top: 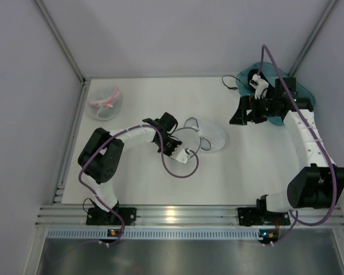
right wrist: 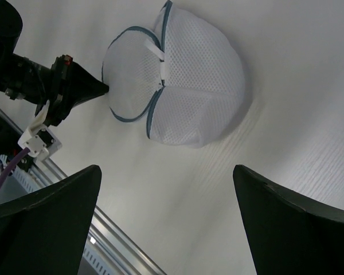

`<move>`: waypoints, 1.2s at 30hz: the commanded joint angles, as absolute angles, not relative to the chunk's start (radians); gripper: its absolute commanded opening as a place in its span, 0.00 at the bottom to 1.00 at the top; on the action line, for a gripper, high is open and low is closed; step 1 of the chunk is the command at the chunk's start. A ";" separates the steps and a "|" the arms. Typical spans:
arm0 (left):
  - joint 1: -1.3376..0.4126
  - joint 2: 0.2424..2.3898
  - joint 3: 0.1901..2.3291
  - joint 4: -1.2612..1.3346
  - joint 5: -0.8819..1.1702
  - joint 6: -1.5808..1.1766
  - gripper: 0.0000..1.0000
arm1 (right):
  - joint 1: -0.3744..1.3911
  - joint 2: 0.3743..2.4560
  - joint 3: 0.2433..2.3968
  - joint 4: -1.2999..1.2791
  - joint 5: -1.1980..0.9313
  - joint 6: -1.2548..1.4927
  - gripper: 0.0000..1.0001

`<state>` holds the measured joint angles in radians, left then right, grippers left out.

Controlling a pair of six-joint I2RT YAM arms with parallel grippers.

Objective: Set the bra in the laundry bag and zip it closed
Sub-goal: Open the laundry bag at the center of the board.

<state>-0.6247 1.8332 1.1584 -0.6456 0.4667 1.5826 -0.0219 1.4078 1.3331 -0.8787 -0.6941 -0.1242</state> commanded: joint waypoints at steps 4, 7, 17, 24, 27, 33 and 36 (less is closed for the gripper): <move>-0.672 1.819 1.153 -0.756 0.353 1.116 0.00 | -0.031 1.419 1.336 -0.850 -0.721 -0.130 0.99; -0.742 1.758 1.167 -0.758 0.350 0.749 0.00 | -0.031 1.420 1.338 -0.839 -0.727 -0.127 0.99; -0.767 1.543 1.296 -0.686 0.571 -0.072 0.00 | -0.031 1.420 1.353 -0.828 -0.739 -0.120 0.99; -0.664 1.532 1.422 -0.540 0.791 -0.459 0.00 | -0.031 1.427 1.356 -0.838 -0.747 -0.133 1.00; -0.574 1.532 1.402 -0.427 0.893 -0.610 0.00 | -0.031 1.436 1.353 -0.838 -0.752 -0.140 1.00; -0.316 1.539 1.232 -0.077 1.029 -0.886 0.00 | -0.031 1.456 1.353 -0.845 -0.756 -0.149 0.99; -0.198 1.557 1.120 0.061 1.060 -0.936 0.00 | -0.031 1.471 1.356 -0.844 -0.761 -0.150 0.99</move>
